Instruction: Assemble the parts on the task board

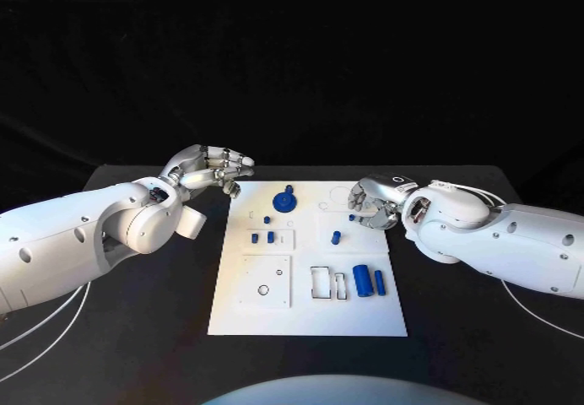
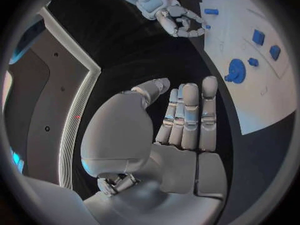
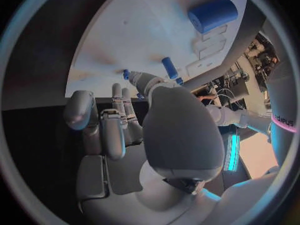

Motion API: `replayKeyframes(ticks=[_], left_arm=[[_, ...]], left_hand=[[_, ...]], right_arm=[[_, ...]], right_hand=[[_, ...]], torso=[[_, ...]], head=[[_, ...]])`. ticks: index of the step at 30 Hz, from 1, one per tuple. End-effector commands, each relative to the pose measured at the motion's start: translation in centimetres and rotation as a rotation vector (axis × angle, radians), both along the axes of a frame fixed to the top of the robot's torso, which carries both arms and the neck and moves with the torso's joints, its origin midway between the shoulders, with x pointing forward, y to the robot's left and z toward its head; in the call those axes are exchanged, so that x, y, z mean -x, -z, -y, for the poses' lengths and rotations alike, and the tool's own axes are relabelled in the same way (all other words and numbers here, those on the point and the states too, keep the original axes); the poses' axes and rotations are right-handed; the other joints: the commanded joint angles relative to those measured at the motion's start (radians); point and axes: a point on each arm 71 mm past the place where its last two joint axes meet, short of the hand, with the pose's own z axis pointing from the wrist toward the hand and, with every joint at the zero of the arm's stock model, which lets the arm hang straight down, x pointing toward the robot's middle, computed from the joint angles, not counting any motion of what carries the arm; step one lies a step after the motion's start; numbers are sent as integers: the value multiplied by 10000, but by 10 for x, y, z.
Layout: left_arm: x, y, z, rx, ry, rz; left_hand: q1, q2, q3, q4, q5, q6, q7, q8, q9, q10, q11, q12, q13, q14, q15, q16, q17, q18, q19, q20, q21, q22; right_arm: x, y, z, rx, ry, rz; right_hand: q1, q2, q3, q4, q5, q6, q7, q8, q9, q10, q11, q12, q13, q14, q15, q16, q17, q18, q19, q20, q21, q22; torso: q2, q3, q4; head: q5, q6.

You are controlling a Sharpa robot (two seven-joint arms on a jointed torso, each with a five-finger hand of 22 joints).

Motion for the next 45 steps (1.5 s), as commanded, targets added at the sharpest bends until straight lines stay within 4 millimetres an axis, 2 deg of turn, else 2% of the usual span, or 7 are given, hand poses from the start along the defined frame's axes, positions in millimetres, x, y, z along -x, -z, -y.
replayKeyframes(ticks=[1, 4, 8, 25, 32, 38, 45], left_arm=[[0, -3, 0, 1471, -257, -346], [1, -3, 0, 1583, -245, -420], [2, -4, -1, 1642, -240, -462], [4, -4, 0, 1715, -106, -590], [4, -3, 0, 1707, -74, -635], [4, -3, 0, 1688, -72, -676], [4, -3, 0, 1672, -53, -718]], left_hand=[[-41, 102, -56, -1, 54, -45, 14, 34, -15, -87, 4, 52, 14, -86, -11, -47, -44, 199, -72, 2, -73, -38], [-41, 128, -60, -9, 65, -85, 18, 37, -16, -77, -3, 112, 29, -139, -15, -93, -103, 201, -90, 2, -140, -74], [-40, 130, -64, -15, 68, -101, 21, 38, -16, -82, -3, 126, 32, -155, -15, -107, -122, 202, -95, 1, -161, -86], [-58, 133, -81, -26, 76, -183, 41, 37, -19, -116, 7, 175, 37, -221, -9, -166, -202, 200, -114, 4, -251, -135], [-67, 133, -86, -26, 76, -211, 47, 33, -21, -123, 10, 186, 37, -231, -6, -177, -220, 199, -116, 5, -271, -147], [-66, 133, -87, -30, 76, -228, 49, 30, -23, -131, 11, 190, 37, -235, -6, -181, -229, 199, -116, 6, -282, -153], [-60, 130, -87, -40, 79, -246, 52, 30, -23, -150, 14, 193, 35, -238, -5, -186, -243, 199, -115, 7, -296, -162]], right_arm=[[0, 4, -3, 507, -184, -44], [0, 7, -7, 531, -232, -113], [-1, 10, -9, 568, -249, -172], [-3, 22, -12, 818, -157, -292], [-2, 28, -13, 1131, -104, -195], [0, 28, -15, 1261, -19, 120], [1, 25, -16, 1177, 130, 654]], right_hand=[[-82, 92, 58, -60, 83, 134, -22, -50, -27, 141, -12, -63, -62, 477, 83, 46, 147, 16, 58, 48, 86, 33], [-75, 126, 123, -84, 100, 200, -41, -55, -36, 236, -29, -98, -117, 486, 69, 56, 159, 9, 84, 40, 127, 62], [-53, 172, 333, -179, -186, 305, -65, -100, -69, 407, -54, -227, -265, 500, 47, 72, 175, -2, 124, 12, 187, 113], [-114, 388, 817, -397, -431, 698, -188, -47, -18, 947, -180, -376, -465, 528, -57, 118, 247, -65, 289, -68, 506, 346], [-174, 487, 968, -535, -530, 969, -292, 61, 77, 1295, -288, -395, -476, 554, -153, 166, 327, -105, 391, -125, 706, 486], [-46, 749, 1229, -860, -732, 1312, -400, 253, 265, 1769, -449, -426, -429, 566, -306, 195, 368, -147, 506, -242, 933, 649], [-103, 784, 1461, -1098, -679, 1450, -451, 347, 423, 2094, -531, -509, -367, 563, -381, 186, 340, -171, 558, -322, 1043, 741]], torso=[[-11, -4, 1], [-12, -8, 1], [-17, -7, -18], [-16, 10, -22], [-22, 9, -23], [-25, 4, -17], [-31, -5, -12]], head=[[10, -13], [23, -20], [21, -21], [25, -50], [16, -77], [-7, -89], [-32, -84]])
